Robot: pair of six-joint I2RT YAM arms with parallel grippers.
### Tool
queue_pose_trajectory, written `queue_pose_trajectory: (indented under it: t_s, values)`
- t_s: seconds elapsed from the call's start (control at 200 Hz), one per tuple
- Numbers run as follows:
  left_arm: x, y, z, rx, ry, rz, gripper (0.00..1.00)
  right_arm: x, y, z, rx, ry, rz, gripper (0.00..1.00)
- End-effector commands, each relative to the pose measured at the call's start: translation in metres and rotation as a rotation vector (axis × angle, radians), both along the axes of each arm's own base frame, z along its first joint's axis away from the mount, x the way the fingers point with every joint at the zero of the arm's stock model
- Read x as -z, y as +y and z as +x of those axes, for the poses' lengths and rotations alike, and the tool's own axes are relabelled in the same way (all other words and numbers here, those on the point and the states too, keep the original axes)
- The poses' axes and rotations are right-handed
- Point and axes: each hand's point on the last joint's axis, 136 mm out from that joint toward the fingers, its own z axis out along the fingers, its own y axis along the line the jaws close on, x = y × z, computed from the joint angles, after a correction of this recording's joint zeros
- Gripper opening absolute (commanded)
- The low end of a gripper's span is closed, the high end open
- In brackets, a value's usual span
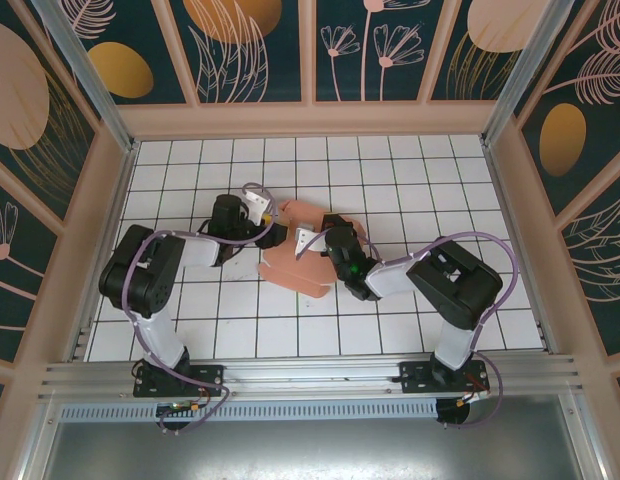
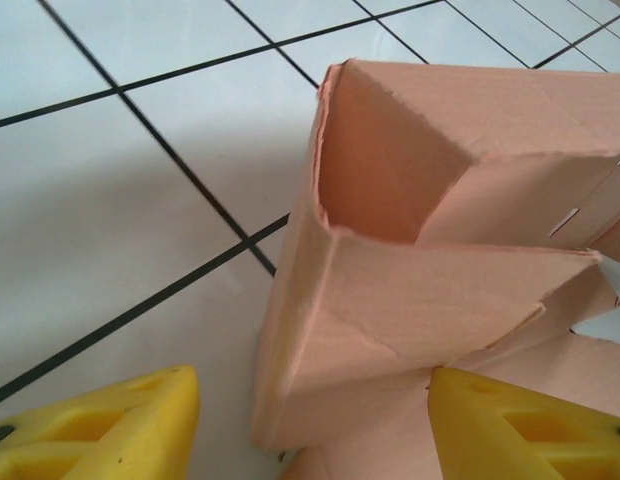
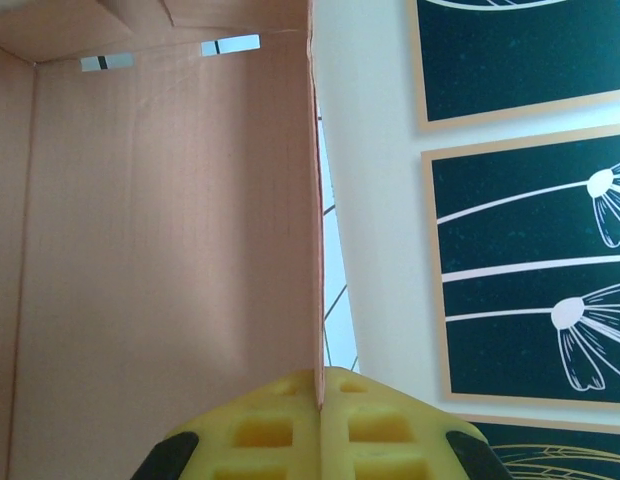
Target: Fold the paper box
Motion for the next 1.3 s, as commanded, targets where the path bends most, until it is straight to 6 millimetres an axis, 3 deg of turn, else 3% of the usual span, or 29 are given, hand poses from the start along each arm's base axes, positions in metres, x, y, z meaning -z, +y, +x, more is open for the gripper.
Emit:
queue_pose_trajectory:
  t_s: [0.0,0.2,0.385,0.801,1.296]
  values:
    - [-0.003,-0.014,0.003,0.062,-0.025,-0.001,0.62,-0.002,0.004,0.000,-0.015,0.031,0.025,0.00]
    - [0.000,-0.020,0.003,0.075,-0.021,-0.005,0.59,-0.001,0.004,0.001,-0.012,0.035,0.033,0.00]
    - [0.003,-0.022,0.003,0.069,-0.011,-0.012,0.48,0.001,0.003,0.002,-0.006,0.041,0.033,0.00]
    - [0.001,-0.034,-0.001,0.075,-0.014,-0.020,0.50,0.006,0.001,0.001,0.001,0.059,0.037,0.00]
    - [0.004,-0.035,0.008,0.052,-0.019,-0.016,0.30,0.008,-0.002,-0.001,0.009,0.069,0.044,0.00]
